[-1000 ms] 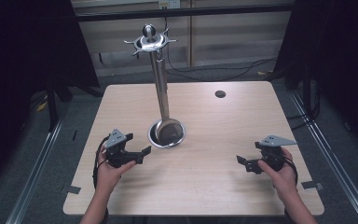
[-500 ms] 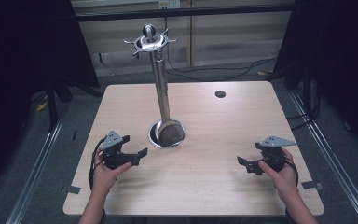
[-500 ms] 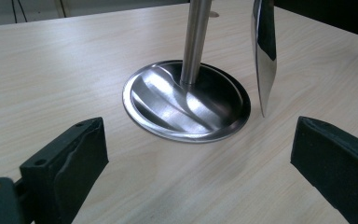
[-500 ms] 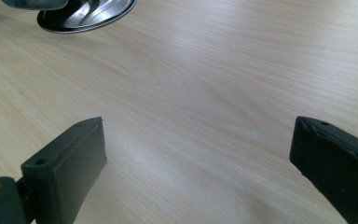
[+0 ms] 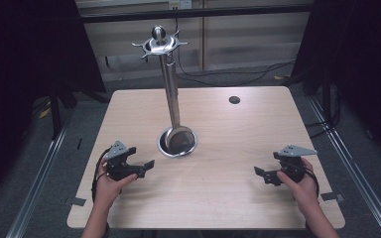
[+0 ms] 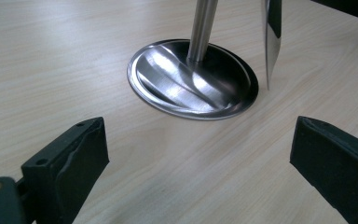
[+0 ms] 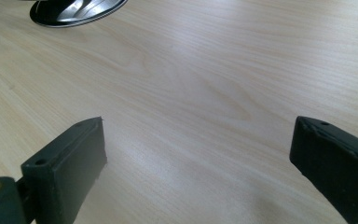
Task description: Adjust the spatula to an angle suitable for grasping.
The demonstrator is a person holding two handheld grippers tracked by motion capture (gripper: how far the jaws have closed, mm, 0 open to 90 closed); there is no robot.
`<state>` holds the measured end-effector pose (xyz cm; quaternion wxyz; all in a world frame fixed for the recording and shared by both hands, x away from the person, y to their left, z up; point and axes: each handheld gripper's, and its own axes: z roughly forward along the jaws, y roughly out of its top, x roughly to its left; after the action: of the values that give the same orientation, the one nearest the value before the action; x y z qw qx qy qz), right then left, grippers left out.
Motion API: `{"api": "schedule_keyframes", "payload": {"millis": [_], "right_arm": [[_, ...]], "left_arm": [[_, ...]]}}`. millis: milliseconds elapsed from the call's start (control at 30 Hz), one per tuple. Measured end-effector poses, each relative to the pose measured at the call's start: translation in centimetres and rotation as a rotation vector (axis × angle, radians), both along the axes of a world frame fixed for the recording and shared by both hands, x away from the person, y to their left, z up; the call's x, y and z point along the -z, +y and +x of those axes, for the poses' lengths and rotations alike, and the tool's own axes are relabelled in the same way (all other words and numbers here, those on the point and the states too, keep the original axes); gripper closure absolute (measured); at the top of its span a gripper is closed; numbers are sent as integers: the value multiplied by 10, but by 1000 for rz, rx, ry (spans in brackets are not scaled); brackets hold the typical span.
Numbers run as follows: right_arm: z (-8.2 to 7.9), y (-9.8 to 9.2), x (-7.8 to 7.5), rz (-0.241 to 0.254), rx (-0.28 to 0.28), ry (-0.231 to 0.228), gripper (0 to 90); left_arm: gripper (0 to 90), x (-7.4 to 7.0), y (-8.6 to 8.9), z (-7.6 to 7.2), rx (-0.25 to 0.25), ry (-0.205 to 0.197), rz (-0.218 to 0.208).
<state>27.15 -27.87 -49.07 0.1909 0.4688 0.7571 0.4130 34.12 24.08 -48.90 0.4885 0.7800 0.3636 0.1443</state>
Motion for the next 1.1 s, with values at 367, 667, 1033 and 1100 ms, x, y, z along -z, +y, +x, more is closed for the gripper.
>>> {"api": "schedule_keyframes", "payload": {"millis": [367, 667, 1033, 1100], "right_arm": [[1, -2, 2, -8, -6, 4, 33], [2, 3, 8, -36, -20, 46, 32], [4, 5, 21, -108, -14, 111, 23], [4, 5, 21, -110, -18, 109, 23]], "left_arm": [[41, 4, 0, 0, 1, 22, 35], [41, 13, -8, 2, 27, 71, 92], [36, 19, -15, 5, 34, 86, 169], [36, 19, -16, 5, 39, 92, 173]]}}
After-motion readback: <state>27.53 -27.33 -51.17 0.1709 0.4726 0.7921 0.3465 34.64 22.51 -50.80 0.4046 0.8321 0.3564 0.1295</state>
